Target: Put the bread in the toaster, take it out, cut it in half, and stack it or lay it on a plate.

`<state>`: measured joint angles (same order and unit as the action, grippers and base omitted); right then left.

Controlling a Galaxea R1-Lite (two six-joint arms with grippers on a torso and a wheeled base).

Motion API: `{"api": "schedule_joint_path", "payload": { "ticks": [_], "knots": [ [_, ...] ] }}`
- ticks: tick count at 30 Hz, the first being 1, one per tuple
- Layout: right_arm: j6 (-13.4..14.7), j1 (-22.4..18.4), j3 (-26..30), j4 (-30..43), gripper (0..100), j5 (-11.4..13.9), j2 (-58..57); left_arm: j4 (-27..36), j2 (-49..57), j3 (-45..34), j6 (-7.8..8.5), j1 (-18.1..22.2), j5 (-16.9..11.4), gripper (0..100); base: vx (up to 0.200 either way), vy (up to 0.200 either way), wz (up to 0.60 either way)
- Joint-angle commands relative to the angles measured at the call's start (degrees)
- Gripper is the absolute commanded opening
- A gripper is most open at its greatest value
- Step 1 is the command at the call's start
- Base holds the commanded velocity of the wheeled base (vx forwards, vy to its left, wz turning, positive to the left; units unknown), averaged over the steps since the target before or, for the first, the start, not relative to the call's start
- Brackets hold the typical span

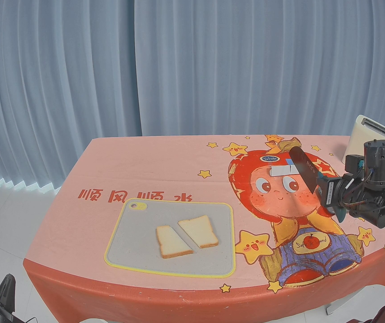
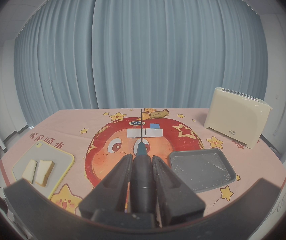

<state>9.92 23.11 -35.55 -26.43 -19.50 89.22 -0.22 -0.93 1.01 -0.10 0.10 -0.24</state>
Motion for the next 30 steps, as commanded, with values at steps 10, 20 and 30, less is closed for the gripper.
{"api": "schedule_joint_path", "payload": {
  "ticks": [10,20,30],
  "knots": [
    [-0.08,-0.09,0.30,0.41,0,-0.01,1.66,-0.04,0.75,-1.01,-0.08,-0.01,-0.02,0,0.000,0.000,0.00],
    [-0.78,-1.58,0.22,-0.03,0,-0.01,2.89,-0.04,0.66,-1.01,0.01,-0.01,-0.02,0,0.000,0.000,0.00],
    [-0.78,-0.96,0.22,-0.11,0,-0.09,3.24,-0.04,0.66,-1.01,-0.08,0.08,-0.02,0,0.000,0.000,0.00]
  ]
}}
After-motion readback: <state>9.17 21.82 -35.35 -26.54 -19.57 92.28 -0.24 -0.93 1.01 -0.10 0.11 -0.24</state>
